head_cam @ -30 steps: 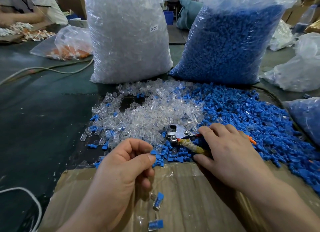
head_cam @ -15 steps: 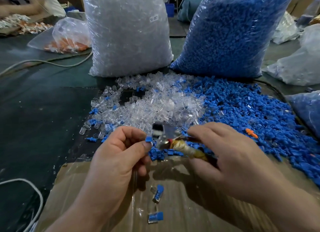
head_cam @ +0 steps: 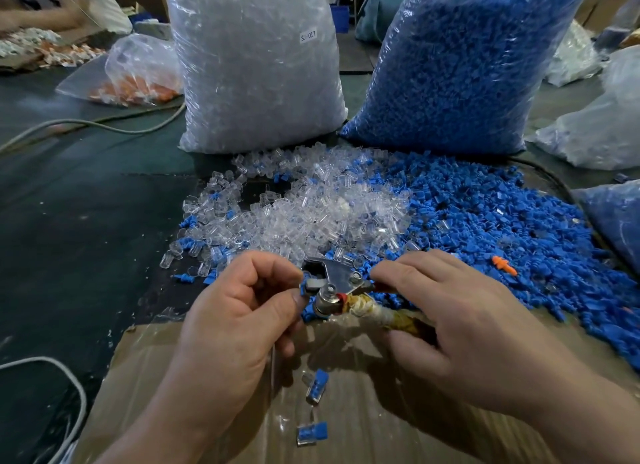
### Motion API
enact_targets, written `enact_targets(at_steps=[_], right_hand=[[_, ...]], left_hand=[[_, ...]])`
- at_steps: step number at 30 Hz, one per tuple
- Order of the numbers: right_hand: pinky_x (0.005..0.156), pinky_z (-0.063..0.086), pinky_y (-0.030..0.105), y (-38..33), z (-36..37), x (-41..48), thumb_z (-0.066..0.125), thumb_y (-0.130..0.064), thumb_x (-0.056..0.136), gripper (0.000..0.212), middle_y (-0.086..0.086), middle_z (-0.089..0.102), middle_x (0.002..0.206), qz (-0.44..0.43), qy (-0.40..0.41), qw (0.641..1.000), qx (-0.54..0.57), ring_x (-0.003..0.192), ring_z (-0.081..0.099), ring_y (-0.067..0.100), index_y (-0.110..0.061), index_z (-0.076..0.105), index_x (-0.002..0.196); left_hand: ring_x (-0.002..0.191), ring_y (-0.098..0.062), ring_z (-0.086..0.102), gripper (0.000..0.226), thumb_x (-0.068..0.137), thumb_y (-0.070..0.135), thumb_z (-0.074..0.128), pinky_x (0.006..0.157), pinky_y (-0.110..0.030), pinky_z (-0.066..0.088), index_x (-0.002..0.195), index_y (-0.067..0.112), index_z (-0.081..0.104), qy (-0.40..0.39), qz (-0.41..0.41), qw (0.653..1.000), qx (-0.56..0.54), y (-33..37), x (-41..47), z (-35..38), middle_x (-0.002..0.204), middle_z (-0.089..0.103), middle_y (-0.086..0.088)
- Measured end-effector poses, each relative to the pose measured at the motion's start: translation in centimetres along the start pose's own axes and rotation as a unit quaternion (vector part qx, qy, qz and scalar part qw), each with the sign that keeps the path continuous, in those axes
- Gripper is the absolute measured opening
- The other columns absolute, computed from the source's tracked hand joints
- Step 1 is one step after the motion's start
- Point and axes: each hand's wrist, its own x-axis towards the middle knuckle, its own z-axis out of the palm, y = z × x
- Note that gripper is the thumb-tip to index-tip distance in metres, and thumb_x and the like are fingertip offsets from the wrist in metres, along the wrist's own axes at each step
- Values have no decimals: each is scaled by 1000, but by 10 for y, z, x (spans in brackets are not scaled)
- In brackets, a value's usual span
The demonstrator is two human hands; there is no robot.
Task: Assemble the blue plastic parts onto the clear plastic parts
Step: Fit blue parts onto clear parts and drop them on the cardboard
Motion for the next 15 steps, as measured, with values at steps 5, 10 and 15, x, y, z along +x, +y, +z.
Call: enact_targets(at_steps=[5, 10, 15], right_hand=[[66, 53, 30, -1, 1, 1, 46, -56, 80, 51, -11, 63, 90, 4, -5, 1000, -9, 81, 61, 14, -28, 65, 117], [63, 51, 29, -3, 5, -1, 49, -55, 79, 44, -13, 63, 86, 10, 9, 1000, 4, 77, 60, 12, -30, 66, 112], [73, 49, 31, 12, 8, 1, 48, -61, 79, 50, -12, 63, 95, 63, 56, 996, -28, 86, 59, 15, -29, 62, 114]], left_hand=[[53, -15, 60, 17, 70, 24, 69, 47, -24, 50, 85, 30, 72, -6, 6, 999, 36, -5, 0, -2, 69, 67, -3], [53, -14, 61, 15, 71, 26, 70, 47, -24, 51, 85, 32, 72, 7, 32, 998, 46, -2, -3, 0, 70, 68, -2], [48, -14, 57, 30, 87, -2, 68, 45, -21, 49, 79, 27, 71, 39, -6, 999, 37, -1, 0, -2, 58, 62, -1]])
